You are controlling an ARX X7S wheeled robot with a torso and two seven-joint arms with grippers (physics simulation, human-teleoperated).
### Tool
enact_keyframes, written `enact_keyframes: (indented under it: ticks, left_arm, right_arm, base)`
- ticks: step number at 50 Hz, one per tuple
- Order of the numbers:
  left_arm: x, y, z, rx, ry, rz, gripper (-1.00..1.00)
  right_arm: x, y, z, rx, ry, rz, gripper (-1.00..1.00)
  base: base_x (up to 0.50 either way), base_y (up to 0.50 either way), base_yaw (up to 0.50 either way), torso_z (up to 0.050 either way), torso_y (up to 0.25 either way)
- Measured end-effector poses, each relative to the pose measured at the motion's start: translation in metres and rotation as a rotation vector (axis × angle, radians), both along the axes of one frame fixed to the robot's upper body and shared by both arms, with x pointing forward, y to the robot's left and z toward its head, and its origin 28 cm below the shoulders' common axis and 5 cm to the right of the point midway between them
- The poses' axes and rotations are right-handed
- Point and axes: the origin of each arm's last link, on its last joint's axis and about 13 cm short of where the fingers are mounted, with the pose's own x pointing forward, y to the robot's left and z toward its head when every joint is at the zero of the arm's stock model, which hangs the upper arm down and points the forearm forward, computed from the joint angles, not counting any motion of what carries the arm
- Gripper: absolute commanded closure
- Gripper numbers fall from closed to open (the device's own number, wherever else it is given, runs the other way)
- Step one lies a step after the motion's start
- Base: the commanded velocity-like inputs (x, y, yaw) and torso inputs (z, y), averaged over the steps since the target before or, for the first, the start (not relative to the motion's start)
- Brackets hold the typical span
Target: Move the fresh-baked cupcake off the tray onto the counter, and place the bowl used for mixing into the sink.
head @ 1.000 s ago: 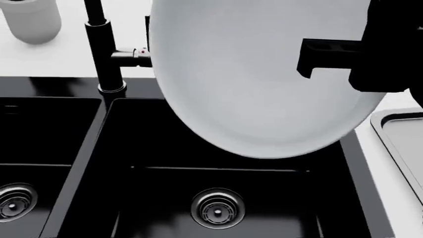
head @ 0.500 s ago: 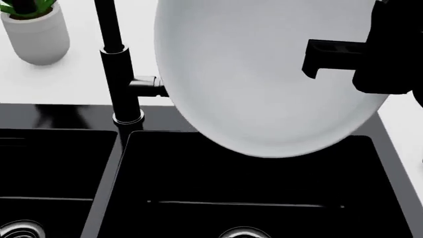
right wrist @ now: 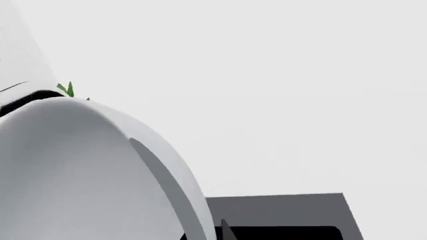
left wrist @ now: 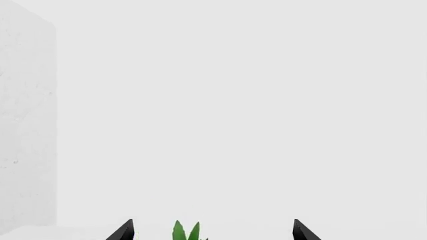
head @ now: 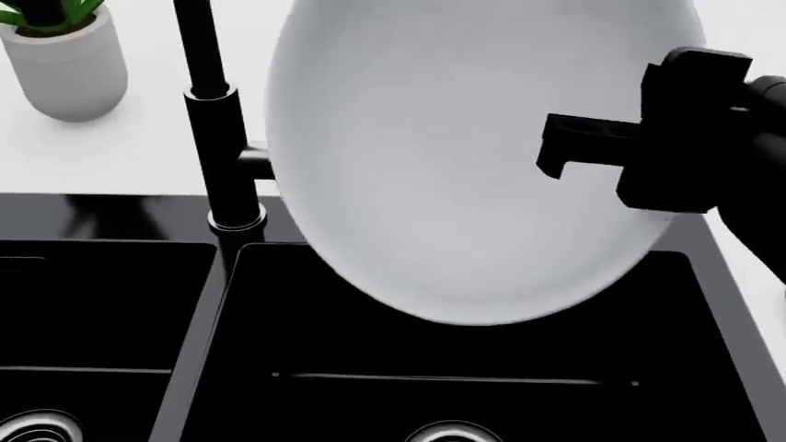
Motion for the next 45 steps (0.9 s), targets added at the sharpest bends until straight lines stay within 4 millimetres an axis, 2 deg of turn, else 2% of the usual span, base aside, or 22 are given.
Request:
enact_keyframes:
  ticks: [7,21,45]
  left_arm:
    - [0.000,0.000,-0.001,0.000,0.001,0.000,-1.00]
    - [0.001,0.001,-0.002,-0.001,0.006,0.003,-1.00]
    - [0.001,0.001,-0.003,-0.003,0.015,-0.001,-1.00]
  right_arm:
    - [0.015,-0.001,-0.018,0.088,0.105,0.034,1.00]
    - [0.046,-0.005,-0.058,0.206,0.310,-0.022,1.00]
    - [0.063,-0.004,-0.108,0.177,0.615,-0.041,1.00]
  base:
    - [0.00,0.00,0.00,0.000,0.000]
    - [0.00,0.00,0.00,0.000,0.001]
    - [0.00,0.00,0.00,0.000,0.000]
